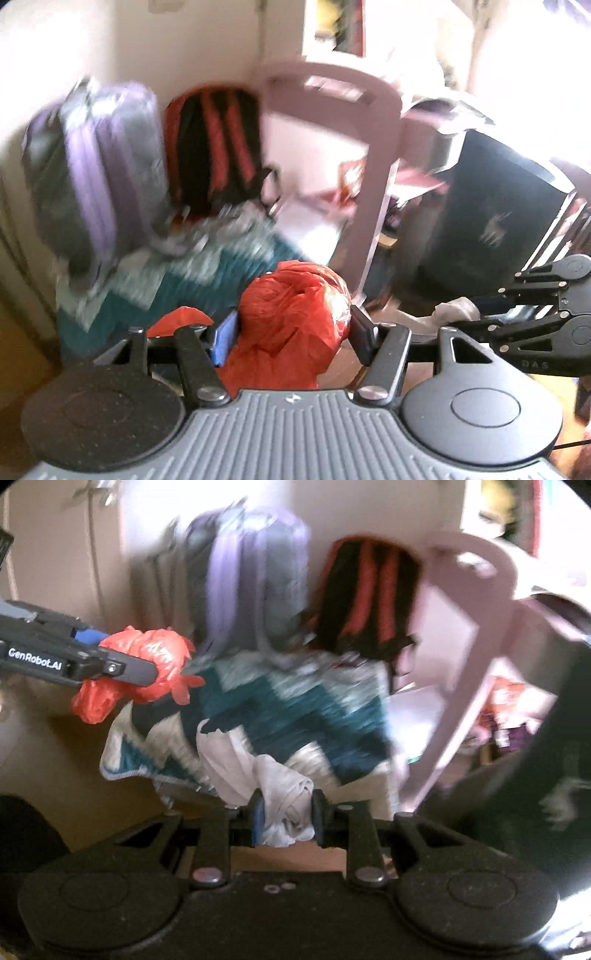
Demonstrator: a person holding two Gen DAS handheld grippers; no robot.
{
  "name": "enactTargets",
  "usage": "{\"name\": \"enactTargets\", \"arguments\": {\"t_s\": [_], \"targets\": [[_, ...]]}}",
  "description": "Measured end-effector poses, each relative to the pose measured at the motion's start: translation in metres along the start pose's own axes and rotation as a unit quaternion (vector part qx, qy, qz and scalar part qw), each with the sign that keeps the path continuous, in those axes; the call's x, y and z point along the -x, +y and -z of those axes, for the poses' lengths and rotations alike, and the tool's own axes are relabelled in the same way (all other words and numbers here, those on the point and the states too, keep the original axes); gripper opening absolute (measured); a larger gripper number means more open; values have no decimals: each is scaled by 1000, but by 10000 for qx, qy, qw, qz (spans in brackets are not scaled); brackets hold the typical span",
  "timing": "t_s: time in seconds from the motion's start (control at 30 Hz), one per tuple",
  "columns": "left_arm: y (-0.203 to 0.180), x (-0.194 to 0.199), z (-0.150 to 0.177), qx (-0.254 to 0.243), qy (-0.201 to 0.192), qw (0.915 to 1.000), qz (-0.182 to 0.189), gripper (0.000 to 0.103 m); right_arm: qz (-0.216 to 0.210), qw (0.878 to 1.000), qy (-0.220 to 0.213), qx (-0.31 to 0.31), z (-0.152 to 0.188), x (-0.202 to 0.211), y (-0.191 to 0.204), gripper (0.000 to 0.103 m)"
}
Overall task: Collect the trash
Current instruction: 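Carry the orange bag and white bag in both tools over the teal bin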
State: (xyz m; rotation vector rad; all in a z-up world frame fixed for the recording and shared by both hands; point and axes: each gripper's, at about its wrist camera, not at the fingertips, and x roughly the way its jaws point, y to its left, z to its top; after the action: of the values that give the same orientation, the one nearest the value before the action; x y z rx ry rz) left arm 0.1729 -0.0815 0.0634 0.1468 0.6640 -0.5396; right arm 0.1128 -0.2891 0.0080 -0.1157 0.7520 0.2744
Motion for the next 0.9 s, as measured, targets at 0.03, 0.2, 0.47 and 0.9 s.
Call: {"name": "enactTargets", "arguments": {"t_s": [0.03,0.2,0.47,0.9], "targets": [[-12,4,-9,-37,-85,9999,45,61,68,9999,-107,-83,-1,15,-11,24],[-73,22,-60,-209,-526,9977,385,61,648,9961,-563,-179,-5,71,-57,24],[-162,24,-133,-552,-998,9901,813,61,1608,9778,-1191,-627,-17,145,-137,24],[-264,-47,-220,-659,-1014,9827,1401,61,2830,9455,-1148,-1126,-22,164,-243,25]]}}
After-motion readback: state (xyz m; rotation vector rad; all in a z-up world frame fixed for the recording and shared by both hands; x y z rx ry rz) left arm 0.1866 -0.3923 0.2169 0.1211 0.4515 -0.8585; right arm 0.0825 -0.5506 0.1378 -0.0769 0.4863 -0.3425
